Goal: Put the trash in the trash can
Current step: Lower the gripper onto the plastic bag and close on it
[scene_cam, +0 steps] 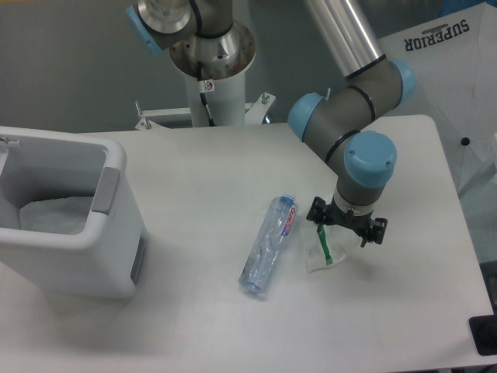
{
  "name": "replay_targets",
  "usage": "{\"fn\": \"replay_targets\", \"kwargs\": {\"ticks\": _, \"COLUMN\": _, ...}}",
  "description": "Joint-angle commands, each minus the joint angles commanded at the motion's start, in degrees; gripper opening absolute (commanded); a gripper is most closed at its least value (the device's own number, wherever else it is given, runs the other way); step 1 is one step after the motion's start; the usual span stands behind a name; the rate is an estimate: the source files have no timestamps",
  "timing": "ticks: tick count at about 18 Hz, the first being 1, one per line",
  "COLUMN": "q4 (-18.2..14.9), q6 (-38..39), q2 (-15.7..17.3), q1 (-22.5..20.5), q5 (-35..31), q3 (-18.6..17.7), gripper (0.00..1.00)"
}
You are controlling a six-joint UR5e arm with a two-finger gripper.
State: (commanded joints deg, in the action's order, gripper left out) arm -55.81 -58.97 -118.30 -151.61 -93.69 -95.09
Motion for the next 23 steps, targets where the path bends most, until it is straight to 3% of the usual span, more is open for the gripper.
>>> {"fn": "replay_targets", "kwargs": {"ticks": 9, "q4": 0.18, "q6": 0.09, "q2": 0.18, "q1": 0.88, "q5": -0.09, "q3": -2.29, "gripper": 1.00}}
{"fn": "replay_targets", "kwargs": {"ticks": 12, "q4": 0.53, "q6": 0.09, "q2": -0.26, "q1": 0.97, "q5": -2.89, "q3": -2.20, "gripper": 1.00}}
{"fn": "replay_targets", "kwargs": {"ticks": 13, "q4": 0.44, "q6": 0.00, "q2": -0.35, "q1": 1.23, "q5": -4.38, "q3": -2.03, "gripper": 0.96}}
{"fn": "replay_targets", "kwargs": {"ticks": 14, "q4": 0.44, "q6": 0.17, "q2": -0.44, "q1": 1.67, "q5": -5.35, "q3": -1.85, "gripper": 0.79}}
{"fn": "replay_targets", "kwargs": {"ticks": 16, "q4": 0.26, "q6": 0.35, "q2": -0.61, "q1": 1.85, "q5": -5.80, "q3": -1.59, "gripper": 0.33}}
{"fn": "replay_targets", "kwargs": {"ticks": 17, "q4": 0.26, "q6": 0.35, "q2": -0.61, "q1": 1.93, "q5": -5.80, "q3": -1.59, "gripper": 0.16}}
{"fn": "replay_targets", "kwargs": {"ticks": 18, "q4": 0.26, "q6": 0.35, "q2": -0.70, "q1": 1.93, "q5": -5.80, "q3": -1.50, "gripper": 0.06}}
{"fn": "replay_targets", "kwargs": {"ticks": 19, "q4": 0.26, "q6": 0.35, "q2": -0.70, "q1": 1.93, "q5": -5.80, "q3": -1.41, "gripper": 0.00}}
{"fn": "replay_targets", "kwargs": {"ticks": 23, "q4": 0.26, "q6": 0.26, "q2": -0.61, "q1": 1.85, "q5": -5.63, "q3": -0.97, "gripper": 0.00}}
